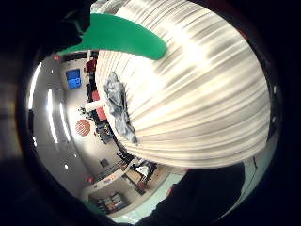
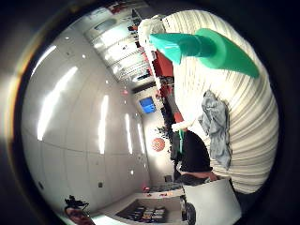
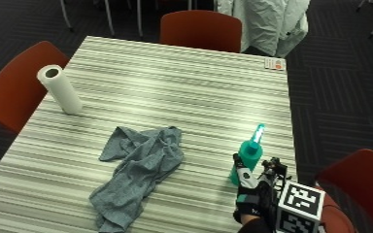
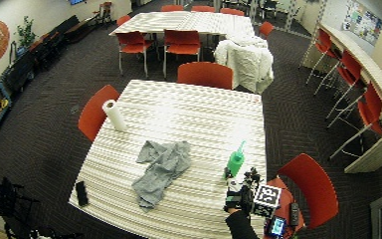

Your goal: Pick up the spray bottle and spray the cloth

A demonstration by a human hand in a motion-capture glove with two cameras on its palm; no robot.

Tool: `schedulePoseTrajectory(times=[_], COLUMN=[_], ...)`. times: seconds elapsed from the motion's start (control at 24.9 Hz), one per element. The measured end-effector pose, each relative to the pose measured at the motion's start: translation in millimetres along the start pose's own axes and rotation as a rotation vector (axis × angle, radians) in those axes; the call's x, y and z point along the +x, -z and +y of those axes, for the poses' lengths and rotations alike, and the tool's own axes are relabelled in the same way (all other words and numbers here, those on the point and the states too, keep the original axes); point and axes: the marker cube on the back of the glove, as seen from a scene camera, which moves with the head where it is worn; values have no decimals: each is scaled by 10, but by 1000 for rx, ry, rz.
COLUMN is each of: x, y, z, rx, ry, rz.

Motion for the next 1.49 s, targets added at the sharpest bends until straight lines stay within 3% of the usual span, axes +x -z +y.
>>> schedulePoseTrajectory(times=[0.68, 1.49], x=[-53, -81], y=[-223, -258], z=[-291, -427], rx=[44, -53], ry=[56, 128], rz=[26, -55])
